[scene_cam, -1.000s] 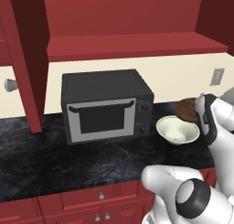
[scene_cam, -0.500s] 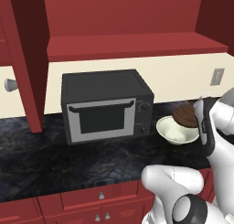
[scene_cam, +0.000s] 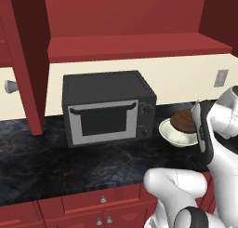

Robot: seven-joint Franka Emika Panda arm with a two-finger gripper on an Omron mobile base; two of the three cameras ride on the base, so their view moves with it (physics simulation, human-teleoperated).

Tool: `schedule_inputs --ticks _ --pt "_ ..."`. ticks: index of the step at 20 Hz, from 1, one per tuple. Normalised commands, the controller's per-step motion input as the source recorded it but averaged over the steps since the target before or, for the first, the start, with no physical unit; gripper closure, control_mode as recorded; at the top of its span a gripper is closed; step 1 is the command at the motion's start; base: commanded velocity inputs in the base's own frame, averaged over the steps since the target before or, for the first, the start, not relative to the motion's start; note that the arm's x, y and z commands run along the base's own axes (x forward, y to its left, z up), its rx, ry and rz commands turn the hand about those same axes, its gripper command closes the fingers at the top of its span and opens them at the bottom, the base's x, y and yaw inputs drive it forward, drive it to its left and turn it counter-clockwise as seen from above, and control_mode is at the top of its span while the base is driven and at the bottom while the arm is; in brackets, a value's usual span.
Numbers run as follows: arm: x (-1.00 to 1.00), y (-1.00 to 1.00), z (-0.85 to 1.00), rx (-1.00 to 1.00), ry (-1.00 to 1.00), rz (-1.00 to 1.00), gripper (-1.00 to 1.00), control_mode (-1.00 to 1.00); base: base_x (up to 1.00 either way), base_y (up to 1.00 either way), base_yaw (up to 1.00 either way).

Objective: Pick up the bowls on the counter and stack them on top of one another in the open cabinet. Place the smaller bowl on top of the larger bowl.

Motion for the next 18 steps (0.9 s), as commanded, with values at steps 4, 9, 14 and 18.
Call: schedule_inputs --ticks 4,9,14,18 --pt "0.0 0.04 -0.04 0.0 0.01 0.01 1.0 -1.0 0.0 0.0 0.0" --pt "0.0 0.0 -0.05 0.01 0.0 0.03 1.0 -1.0 0.0 0.0 0.0" --pt "0.04 0.0 -0.06 0.01 0.0 0.04 1.0 -1.0 0.0 0.0 0.0" --pt "0.08 0.0 -0.11 0.0 0.0 0.02 1.0 -1.0 0.0 0.0 0.0"
